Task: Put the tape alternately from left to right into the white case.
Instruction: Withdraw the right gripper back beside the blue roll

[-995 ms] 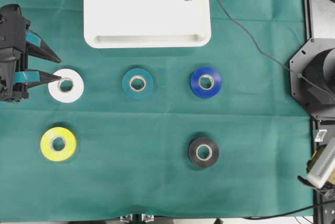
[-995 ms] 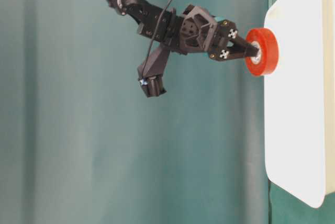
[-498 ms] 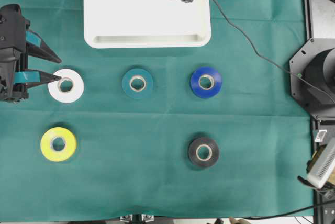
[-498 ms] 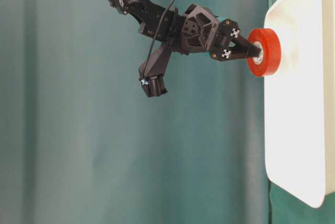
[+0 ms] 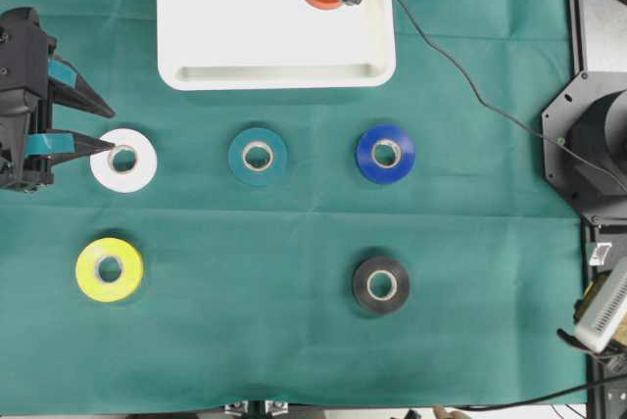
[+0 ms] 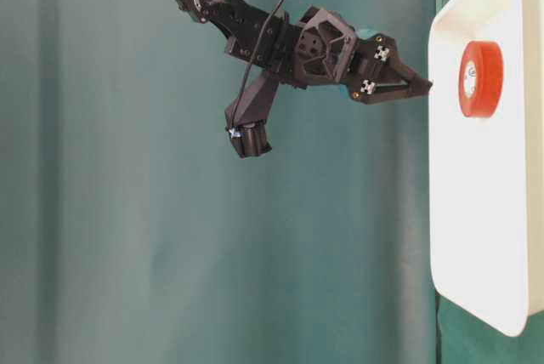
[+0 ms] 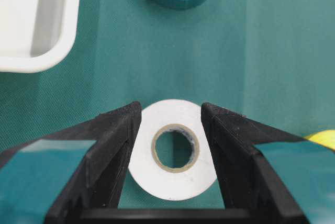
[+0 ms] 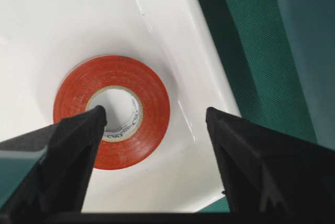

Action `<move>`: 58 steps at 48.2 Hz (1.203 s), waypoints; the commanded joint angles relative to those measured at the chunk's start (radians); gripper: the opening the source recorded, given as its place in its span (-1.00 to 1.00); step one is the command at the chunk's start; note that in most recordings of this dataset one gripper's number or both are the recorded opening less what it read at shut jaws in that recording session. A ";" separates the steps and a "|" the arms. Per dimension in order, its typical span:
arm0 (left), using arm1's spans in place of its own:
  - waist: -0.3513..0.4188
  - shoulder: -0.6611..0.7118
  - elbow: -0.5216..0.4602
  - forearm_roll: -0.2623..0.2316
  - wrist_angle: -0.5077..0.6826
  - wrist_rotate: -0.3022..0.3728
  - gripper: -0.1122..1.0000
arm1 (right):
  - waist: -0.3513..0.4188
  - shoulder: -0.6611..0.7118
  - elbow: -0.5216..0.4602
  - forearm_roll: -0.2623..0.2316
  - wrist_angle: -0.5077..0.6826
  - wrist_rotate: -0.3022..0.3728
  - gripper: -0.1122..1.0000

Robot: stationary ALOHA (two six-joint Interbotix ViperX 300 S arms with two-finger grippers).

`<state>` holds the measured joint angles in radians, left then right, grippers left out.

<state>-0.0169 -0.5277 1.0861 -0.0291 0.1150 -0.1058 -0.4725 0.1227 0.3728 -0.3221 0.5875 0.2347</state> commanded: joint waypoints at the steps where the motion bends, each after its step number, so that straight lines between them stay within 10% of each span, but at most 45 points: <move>1: -0.002 -0.008 -0.018 -0.002 -0.005 0.000 1.00 | 0.002 -0.069 -0.009 -0.003 -0.003 0.002 0.67; 58: -0.002 -0.008 -0.015 -0.002 -0.005 0.000 1.00 | 0.508 -0.163 0.018 0.009 -0.110 0.074 0.66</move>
<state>-0.0169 -0.5292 1.0861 -0.0307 0.1135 -0.1058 0.0337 0.0675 0.3942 -0.3129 0.4924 0.2899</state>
